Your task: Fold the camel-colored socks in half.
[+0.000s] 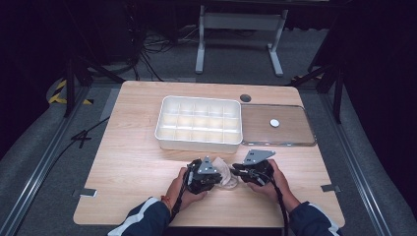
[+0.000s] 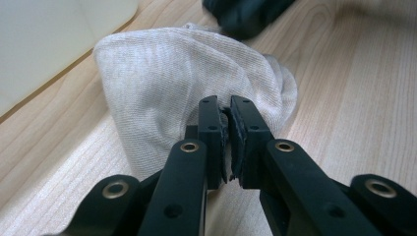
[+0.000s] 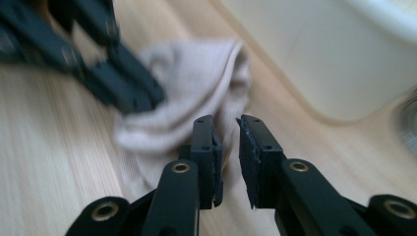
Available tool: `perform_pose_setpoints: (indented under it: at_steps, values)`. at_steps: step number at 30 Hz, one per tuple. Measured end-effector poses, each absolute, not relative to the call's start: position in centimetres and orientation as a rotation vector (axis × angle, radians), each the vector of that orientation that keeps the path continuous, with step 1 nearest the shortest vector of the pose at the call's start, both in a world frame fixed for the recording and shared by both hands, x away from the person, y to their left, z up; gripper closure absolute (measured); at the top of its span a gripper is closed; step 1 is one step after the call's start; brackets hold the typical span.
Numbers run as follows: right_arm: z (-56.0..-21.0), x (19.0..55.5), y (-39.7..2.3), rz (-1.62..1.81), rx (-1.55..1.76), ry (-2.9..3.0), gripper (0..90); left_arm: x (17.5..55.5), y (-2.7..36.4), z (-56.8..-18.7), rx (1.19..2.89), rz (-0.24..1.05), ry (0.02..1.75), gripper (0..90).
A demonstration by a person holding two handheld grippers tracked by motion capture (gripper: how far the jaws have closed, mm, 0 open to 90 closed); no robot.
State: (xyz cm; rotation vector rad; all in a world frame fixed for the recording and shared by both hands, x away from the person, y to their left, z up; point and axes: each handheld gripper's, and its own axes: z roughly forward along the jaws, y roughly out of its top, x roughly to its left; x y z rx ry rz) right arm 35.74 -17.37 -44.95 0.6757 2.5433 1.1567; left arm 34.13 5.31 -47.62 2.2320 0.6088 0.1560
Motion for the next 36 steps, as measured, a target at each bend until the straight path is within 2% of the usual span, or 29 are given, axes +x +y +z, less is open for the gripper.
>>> perform_pose_setpoints:
  at_steps: [2,6,8,9,10,14,17,21,28,29,30,32,36]
  values:
    - [-44.1,34.9,-16.5,1.22,0.613,2.52,79.4,34.2,5.3,-47.7,2.229,0.164,0.602,83.9]
    - [-44.5,34.3,-14.9,1.16,0.538,2.566,80.7,34.2,5.4,-47.7,2.225,0.162,0.607,83.1]
    - [-45.2,34.5,-14.4,1.085,0.518,2.584,83.2,34.1,5.4,-47.6,2.23,0.152,0.608,77.3]
    - [-45.5,34.7,-14.4,1.061,0.521,2.591,83.9,34.0,5.5,-47.5,2.224,0.143,0.613,77.3]
    - [-46.5,35.2,-14.6,1.044,0.57,2.624,85.5,33.9,5.9,-47.2,2.215,0.138,0.629,71.0]
    - [-46.8,35.5,-15.0,1.07,0.603,2.617,86.2,34.2,7.4,-46.5,2.139,0.135,0.697,59.6]
    - [-46.8,35.5,-14.9,1.065,0.593,2.619,86.4,35.3,9.0,-46.7,2.074,0.145,0.839,55.6]
    - [-46.8,35.3,-14.7,1.045,0.573,2.612,86.4,35.7,8.8,-47.6,2.126,0.136,0.854,50.1]
    - [-46.8,35.3,-14.8,1.046,0.559,2.611,86.0,36.0,8.1,-47.9,2.175,0.125,0.82,51.9]
    - [-46.8,35.3,-14.8,1.044,0.553,2.608,85.9,36.0,8.1,-47.9,2.191,0.116,0.802,56.3]
    - [-46.8,35.3,-14.8,1.044,0.553,2.608,85.9,36.0,8.1,-47.9,2.187,0.105,0.799,56.3]
    - [-46.9,35.2,-14.7,1.044,0.552,2.607,86.1,36.2,8.0,-47.8,2.193,0.065,0.78,64.9]
    - [-46.9,35.3,-14.7,1.043,0.556,2.604,86.3,36.2,7.9,-47.8,2.209,0.038,0.746,71.2]
